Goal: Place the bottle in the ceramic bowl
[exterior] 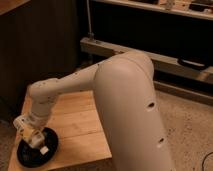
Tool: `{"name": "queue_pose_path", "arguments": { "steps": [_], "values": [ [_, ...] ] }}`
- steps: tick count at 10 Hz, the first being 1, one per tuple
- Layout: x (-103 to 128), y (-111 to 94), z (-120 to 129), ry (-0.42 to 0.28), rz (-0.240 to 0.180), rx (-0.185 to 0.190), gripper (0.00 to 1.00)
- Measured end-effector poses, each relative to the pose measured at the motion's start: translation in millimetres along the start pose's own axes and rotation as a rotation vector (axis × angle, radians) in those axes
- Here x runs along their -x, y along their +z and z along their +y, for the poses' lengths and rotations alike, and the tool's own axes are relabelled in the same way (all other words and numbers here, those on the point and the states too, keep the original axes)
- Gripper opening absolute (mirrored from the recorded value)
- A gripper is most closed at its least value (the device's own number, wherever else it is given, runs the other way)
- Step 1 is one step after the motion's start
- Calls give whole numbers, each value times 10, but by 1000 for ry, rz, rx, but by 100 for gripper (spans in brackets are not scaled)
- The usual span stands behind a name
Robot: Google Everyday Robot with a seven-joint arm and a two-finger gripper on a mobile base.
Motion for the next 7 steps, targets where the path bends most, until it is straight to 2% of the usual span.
{"name": "queue_pose_path", "arguments": {
  "steps": [1, 7],
  "values": [
    [-9, 22, -2, -2, 2, -11, 70],
    [-7, 53, -10, 3, 14, -13, 70]
  ]
}}
